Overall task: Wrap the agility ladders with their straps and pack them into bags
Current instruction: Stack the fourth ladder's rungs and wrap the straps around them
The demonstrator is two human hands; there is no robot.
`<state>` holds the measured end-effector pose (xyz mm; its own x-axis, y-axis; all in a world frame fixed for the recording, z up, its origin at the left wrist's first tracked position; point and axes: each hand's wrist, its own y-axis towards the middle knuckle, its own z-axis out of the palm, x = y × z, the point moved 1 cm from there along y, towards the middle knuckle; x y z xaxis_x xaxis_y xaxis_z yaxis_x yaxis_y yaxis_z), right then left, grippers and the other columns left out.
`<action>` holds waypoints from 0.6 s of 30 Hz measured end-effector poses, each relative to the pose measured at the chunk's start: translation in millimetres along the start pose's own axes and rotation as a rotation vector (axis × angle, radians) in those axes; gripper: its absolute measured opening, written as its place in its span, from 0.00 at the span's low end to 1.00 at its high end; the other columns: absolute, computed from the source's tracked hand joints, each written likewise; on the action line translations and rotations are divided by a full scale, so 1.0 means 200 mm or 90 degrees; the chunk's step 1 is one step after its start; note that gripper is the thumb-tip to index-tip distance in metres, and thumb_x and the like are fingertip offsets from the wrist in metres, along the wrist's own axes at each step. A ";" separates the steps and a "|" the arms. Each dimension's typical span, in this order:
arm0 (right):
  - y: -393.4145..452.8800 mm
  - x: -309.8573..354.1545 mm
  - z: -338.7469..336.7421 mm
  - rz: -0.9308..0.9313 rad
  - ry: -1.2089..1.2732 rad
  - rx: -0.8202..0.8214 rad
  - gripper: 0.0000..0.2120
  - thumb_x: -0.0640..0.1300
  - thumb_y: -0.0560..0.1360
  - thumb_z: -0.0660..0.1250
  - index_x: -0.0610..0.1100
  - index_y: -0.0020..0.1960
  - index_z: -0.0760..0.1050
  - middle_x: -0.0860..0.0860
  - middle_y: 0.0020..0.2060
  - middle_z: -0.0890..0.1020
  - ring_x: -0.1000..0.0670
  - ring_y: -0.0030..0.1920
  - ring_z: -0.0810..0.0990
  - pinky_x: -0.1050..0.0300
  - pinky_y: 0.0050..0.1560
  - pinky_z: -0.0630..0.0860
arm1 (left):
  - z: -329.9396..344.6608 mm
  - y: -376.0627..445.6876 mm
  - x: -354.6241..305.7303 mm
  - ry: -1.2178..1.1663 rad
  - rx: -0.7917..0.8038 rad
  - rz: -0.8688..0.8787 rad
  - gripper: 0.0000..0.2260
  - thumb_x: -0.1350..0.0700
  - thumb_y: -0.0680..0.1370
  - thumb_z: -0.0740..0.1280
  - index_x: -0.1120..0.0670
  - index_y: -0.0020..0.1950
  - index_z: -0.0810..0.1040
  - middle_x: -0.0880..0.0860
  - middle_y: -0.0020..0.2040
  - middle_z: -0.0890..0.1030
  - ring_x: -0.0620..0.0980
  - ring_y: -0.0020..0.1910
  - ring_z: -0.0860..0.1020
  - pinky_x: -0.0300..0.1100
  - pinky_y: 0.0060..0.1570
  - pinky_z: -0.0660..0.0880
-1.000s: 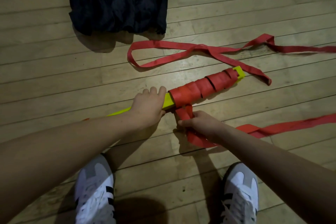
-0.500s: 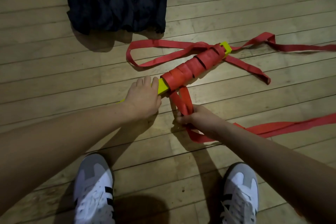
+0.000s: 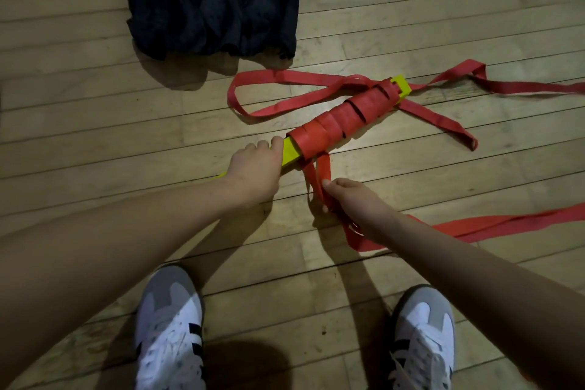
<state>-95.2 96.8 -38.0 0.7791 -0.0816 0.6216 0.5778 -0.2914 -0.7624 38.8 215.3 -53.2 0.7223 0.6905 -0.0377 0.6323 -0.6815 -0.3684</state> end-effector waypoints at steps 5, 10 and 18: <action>0.03 0.01 0.01 0.009 -0.037 0.022 0.17 0.48 0.82 0.57 0.36 0.50 0.77 0.45 0.33 0.75 0.48 0.32 0.70 0.57 0.35 0.65 | -0.02 -0.01 -0.06 -0.006 -0.001 -0.017 0.23 0.60 0.75 0.67 0.56 0.66 0.61 0.57 0.55 0.74 0.56 0.53 0.74 0.46 0.42 0.68; 0.03 -0.01 0.02 0.042 0.052 0.065 0.11 0.40 0.81 0.61 0.33 0.50 0.77 0.43 0.36 0.79 0.43 0.40 0.76 0.51 0.46 0.78 | 0.05 -0.07 -0.06 0.021 -0.043 0.100 0.27 0.52 0.76 0.68 0.55 0.69 0.59 0.56 0.59 0.69 0.55 0.58 0.70 0.47 0.56 0.68; 0.00 -0.05 0.03 0.063 0.106 0.081 0.06 0.34 0.78 0.63 0.32 0.47 0.76 0.42 0.34 0.80 0.48 0.33 0.77 0.55 0.38 0.81 | 0.04 -0.15 -0.08 -0.014 -0.049 0.108 0.17 0.49 0.79 0.62 0.56 0.65 0.68 0.55 0.58 0.69 0.53 0.56 0.70 0.44 0.49 0.70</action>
<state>-101.5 102.4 -44.9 0.7887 -0.2626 0.5559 0.5350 -0.1523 -0.8310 6.1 226.3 -49.2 0.8144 0.5691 -0.1138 0.5226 -0.8044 -0.2826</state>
